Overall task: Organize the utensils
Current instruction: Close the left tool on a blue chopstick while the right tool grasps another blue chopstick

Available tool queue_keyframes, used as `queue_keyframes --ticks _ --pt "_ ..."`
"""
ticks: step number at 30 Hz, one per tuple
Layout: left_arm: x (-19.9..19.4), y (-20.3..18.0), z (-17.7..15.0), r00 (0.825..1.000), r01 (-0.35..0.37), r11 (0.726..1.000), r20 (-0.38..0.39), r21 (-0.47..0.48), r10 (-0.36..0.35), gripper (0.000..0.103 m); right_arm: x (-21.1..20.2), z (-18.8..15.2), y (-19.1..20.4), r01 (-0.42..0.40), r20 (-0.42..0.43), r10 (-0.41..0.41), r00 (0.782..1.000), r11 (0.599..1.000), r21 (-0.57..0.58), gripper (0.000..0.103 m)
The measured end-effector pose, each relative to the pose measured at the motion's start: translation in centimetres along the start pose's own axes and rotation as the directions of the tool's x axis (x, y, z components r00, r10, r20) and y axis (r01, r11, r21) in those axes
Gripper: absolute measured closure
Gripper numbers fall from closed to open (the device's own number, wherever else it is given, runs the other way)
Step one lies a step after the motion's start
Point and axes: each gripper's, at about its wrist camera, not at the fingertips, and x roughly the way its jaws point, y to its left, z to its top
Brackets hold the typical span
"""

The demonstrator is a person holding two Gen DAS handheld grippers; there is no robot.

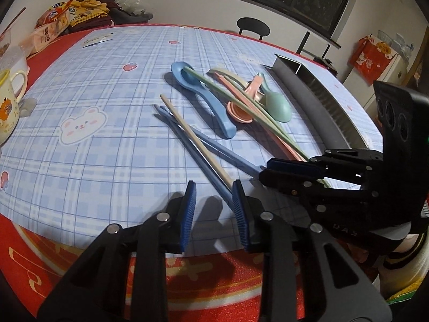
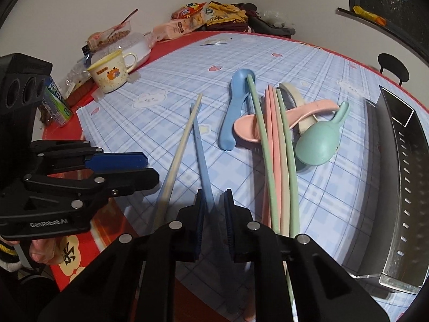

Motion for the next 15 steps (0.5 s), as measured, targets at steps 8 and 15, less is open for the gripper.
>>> queue_keyframes --ticks 8,15 --pt "1.2 -0.1 0.0 1.0 -0.008 1.0 -0.013 -0.024 0.008 0.077 0.0 -0.1 -1.1 -0.048 0.005 0.047 0.999 0.997 0.056 0.092" --pt "1.5 -0.8 -0.1 0.999 -0.043 0.999 -0.002 0.0 0.043 0.077 0.0 -0.1 -0.9 -0.037 0.006 0.037 0.999 0.998 0.05 0.092"
